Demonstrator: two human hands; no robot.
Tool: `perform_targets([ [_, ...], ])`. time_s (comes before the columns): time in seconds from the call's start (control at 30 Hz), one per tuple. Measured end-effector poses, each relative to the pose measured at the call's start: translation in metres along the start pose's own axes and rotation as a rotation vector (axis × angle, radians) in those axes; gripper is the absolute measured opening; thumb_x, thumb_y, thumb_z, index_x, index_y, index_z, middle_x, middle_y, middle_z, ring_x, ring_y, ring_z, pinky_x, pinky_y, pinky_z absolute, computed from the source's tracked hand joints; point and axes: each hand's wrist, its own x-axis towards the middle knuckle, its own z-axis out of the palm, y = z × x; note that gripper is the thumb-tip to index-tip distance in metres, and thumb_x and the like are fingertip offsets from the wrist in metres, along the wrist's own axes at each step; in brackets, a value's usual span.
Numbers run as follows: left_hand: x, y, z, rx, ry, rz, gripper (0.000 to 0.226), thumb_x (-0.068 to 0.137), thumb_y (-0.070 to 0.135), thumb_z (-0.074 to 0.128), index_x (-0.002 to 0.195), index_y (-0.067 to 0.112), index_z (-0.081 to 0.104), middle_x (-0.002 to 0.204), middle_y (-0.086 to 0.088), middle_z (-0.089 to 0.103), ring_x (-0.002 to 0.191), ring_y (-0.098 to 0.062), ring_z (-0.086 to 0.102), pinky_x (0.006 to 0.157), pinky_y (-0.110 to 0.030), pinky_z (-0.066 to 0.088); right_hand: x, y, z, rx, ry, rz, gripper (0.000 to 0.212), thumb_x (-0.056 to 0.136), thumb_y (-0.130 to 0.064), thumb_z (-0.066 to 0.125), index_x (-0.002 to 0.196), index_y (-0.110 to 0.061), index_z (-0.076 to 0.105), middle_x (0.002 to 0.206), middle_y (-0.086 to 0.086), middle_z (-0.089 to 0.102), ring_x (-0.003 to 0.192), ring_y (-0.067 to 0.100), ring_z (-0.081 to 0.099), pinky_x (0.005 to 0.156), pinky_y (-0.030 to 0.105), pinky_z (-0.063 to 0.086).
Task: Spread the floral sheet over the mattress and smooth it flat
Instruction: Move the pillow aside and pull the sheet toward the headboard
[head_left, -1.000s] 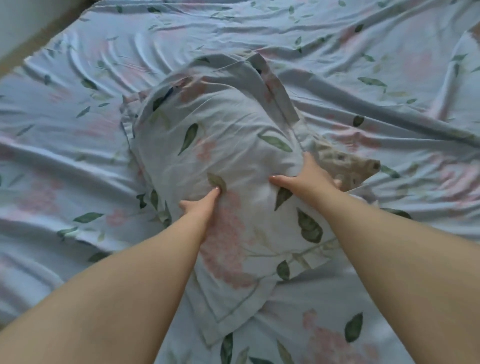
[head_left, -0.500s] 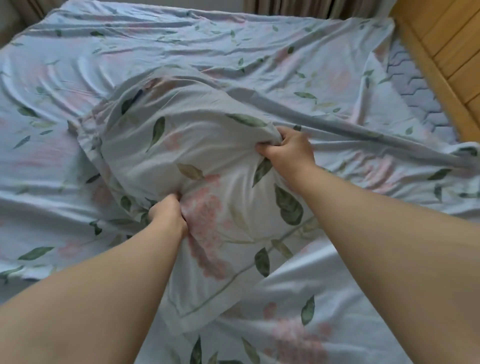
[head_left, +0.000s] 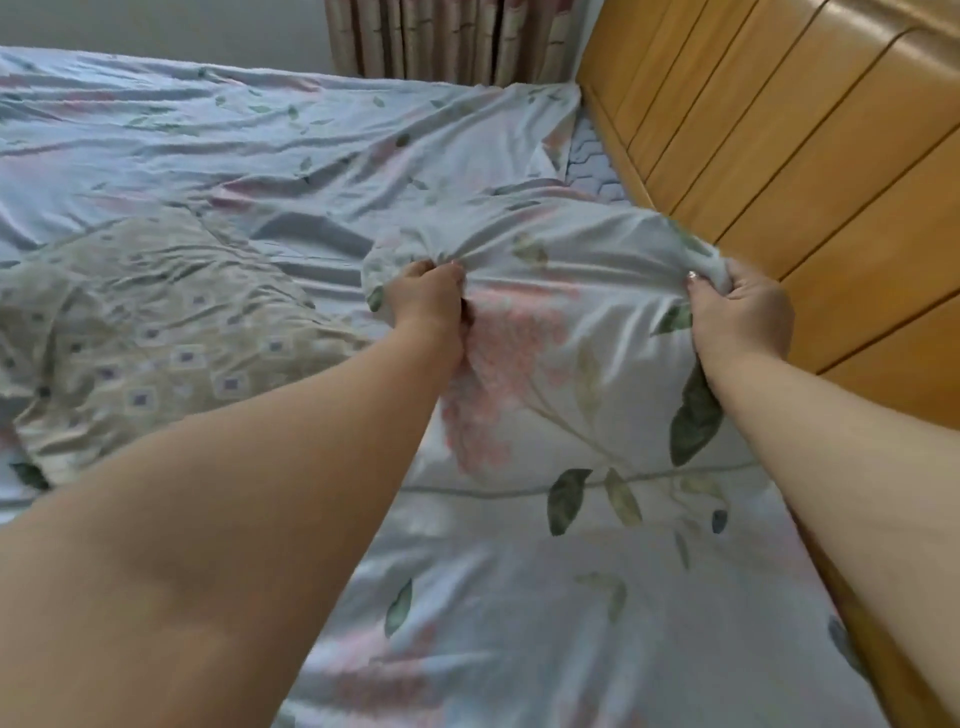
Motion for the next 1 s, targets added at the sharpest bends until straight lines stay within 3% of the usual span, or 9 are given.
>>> perform_targets([
  [0.13,-0.035,-0.045,0.058,0.064,-0.076,-0.058,0.032,0.092,0.004,0.052,0.063,0.016,0.045,0.059,-0.001,0.041,0.047,-0.014,0.037,0.035,-0.012,0.03,0.004,0.064,-0.05,-0.039,0.046,0.082,0.025,0.097,-0.022,0.046,0.11,-0.011,0.064,0.107,0.012,0.066,0.085,0.02,0.049,0.072,0.024,0.036],
  [0.23,-0.047,-0.083,0.076,0.102,-0.101,-0.1,0.028,0.091,0.005,0.053,0.066,0.016,0.046,0.062,-0.002,0.044,0.05,-0.016,0.042,0.041,-0.018,0.036,0.002,0.103,-0.068,-0.081,0.023,0.127,0.027,0.098,-0.024,0.044,0.112,-0.012,0.064,0.11,0.011,0.066,0.092,0.028,0.055,0.076,0.027,0.041],
  [0.4,-0.063,-0.145,0.096,0.455,-0.083,-0.098,0.032,0.09,0.008,0.051,0.06,0.015,0.041,0.056,-0.005,0.041,0.049,-0.019,0.039,0.047,-0.024,0.031,-0.009,0.168,-0.083,-0.238,-0.066,0.223,0.028,0.099,-0.024,0.041,0.114,-0.013,0.062,0.113,0.012,0.065,0.102,0.035,0.056,0.096,0.045,0.045],
  [0.5,-0.069,-0.178,0.095,0.627,-0.058,-0.147,0.03,0.089,0.009,0.048,0.061,0.013,0.04,0.06,-0.008,0.042,0.053,-0.023,0.043,0.053,-0.034,0.041,-0.027,0.201,-0.083,-0.382,-0.135,0.274,0.032,0.101,-0.029,0.037,0.121,-0.017,0.06,0.114,0.009,0.064,0.105,0.033,0.057,0.099,0.045,0.044],
  [0.57,-0.074,-0.192,0.095,0.744,-0.037,-0.148,0.019,0.091,0.008,0.045,0.073,0.007,0.052,0.074,-0.015,0.049,0.065,-0.03,0.053,0.063,-0.042,0.049,-0.034,0.217,-0.081,-0.467,-0.216,0.346,0.031,0.102,-0.028,0.035,0.122,-0.018,0.057,0.115,0.009,0.062,0.107,0.032,0.056,0.098,0.043,0.042],
  [0.6,-0.078,-0.196,0.095,0.828,-0.038,-0.153,0.016,0.091,0.007,0.043,0.091,0.002,0.058,0.086,-0.019,0.055,0.078,-0.034,0.059,0.07,-0.043,0.051,-0.035,0.225,-0.079,-0.485,-0.276,0.404,0.031,0.102,-0.025,0.035,0.123,-0.017,0.055,0.118,0.01,0.06,0.109,0.033,0.055,0.099,0.044,0.043],
  [0.7,-0.082,-0.205,0.093,1.076,-0.072,-0.181,0.032,0.094,0.005,0.04,0.122,0.0,0.056,0.122,-0.02,0.058,0.112,-0.037,0.057,0.094,-0.039,0.048,-0.034,0.243,-0.077,-0.449,-0.458,0.601,0.038,0.099,-0.011,0.037,0.136,-0.011,0.046,0.135,0.015,0.049,0.121,0.036,0.048,0.103,0.046,0.043],
  [0.9,-0.089,-0.191,0.101,1.104,-0.197,-0.133,0.044,0.093,0.006,0.04,0.137,0.01,0.042,0.134,-0.016,0.049,0.119,-0.033,0.052,0.099,-0.037,0.046,-0.024,0.234,-0.075,-0.458,-0.499,0.619,0.05,0.095,-0.018,0.036,0.145,-0.025,0.034,0.147,0.008,0.038,0.132,0.037,0.037,0.111,0.051,0.033],
  [1.0,-0.088,-0.177,0.094,1.098,-0.196,-0.119,0.041,0.093,0.006,0.042,0.134,0.01,0.046,0.132,-0.014,0.051,0.116,-0.03,0.054,0.091,-0.032,0.047,-0.023,0.211,-0.064,-0.425,-0.524,0.58,0.048,0.096,-0.022,0.037,0.143,-0.024,0.037,0.145,0.009,0.041,0.13,0.037,0.04,0.109,0.049,0.035],
])
